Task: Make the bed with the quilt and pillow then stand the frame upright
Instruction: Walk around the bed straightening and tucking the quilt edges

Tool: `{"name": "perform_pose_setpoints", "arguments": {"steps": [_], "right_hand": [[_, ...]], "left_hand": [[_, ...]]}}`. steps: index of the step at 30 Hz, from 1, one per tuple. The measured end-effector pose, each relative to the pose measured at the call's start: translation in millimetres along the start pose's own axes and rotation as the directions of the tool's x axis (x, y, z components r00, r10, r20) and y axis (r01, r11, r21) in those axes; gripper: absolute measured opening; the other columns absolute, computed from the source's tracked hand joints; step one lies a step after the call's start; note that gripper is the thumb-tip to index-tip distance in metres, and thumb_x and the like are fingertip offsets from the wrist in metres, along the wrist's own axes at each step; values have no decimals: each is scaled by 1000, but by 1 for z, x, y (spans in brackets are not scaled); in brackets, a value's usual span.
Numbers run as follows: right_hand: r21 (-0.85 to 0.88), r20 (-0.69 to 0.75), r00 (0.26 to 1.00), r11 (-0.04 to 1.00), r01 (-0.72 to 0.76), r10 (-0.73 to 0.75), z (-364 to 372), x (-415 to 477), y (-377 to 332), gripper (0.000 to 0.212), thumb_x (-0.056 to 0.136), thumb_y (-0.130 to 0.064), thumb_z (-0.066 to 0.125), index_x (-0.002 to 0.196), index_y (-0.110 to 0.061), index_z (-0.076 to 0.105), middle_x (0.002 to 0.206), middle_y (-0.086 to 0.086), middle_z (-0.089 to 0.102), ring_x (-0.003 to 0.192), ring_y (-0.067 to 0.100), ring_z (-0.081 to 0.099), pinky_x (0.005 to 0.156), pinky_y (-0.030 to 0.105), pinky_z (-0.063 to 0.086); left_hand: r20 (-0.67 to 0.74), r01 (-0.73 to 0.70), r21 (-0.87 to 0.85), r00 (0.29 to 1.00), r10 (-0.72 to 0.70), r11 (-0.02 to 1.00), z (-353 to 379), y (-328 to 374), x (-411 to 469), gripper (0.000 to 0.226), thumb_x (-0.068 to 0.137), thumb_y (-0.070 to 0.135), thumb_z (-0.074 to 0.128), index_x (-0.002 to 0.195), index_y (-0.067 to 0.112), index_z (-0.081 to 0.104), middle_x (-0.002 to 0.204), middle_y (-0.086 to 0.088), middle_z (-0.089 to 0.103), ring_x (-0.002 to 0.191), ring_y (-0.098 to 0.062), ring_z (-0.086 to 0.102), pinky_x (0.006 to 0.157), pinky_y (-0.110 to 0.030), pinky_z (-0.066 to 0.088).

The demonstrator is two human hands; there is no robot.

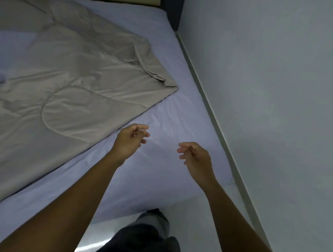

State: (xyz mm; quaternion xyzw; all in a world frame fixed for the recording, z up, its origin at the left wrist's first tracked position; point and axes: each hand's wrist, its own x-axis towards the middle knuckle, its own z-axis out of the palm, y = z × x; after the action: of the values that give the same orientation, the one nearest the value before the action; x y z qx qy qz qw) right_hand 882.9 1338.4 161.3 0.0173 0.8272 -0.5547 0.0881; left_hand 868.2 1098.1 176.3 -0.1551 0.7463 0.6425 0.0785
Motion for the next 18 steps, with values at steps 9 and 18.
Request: {"name": "perform_pose_setpoints", "arguments": {"steps": [9, 18], "right_hand": [[-124, 219, 976, 992, 33, -5, 32, 144, -53, 21, 103, -17, 51, 111, -17, 70, 98, -5, 74, 81, 7, 72, 69, 14, 53], [-139, 491, 871, 984, 108, -26, 150, 259, -111, 26, 97, -9, 51, 102, -24, 72, 94, -6, 76, 81, 12, 71, 69, 17, 51]], "left_hand": [[-136, 63, -30, 988, -67, 998, -47, 17, 97, 22, 99, 12, 53, 116, 13, 67, 102, -6, 74, 85, -18, 69, 60, -8, 48], [-364, 108, -67, 923, -125, 992, -142, 0, 146, 22, 97, 14, 55, 113, 21, 69, 100, -1, 75, 88, -20, 69, 71, -21, 51]]}}
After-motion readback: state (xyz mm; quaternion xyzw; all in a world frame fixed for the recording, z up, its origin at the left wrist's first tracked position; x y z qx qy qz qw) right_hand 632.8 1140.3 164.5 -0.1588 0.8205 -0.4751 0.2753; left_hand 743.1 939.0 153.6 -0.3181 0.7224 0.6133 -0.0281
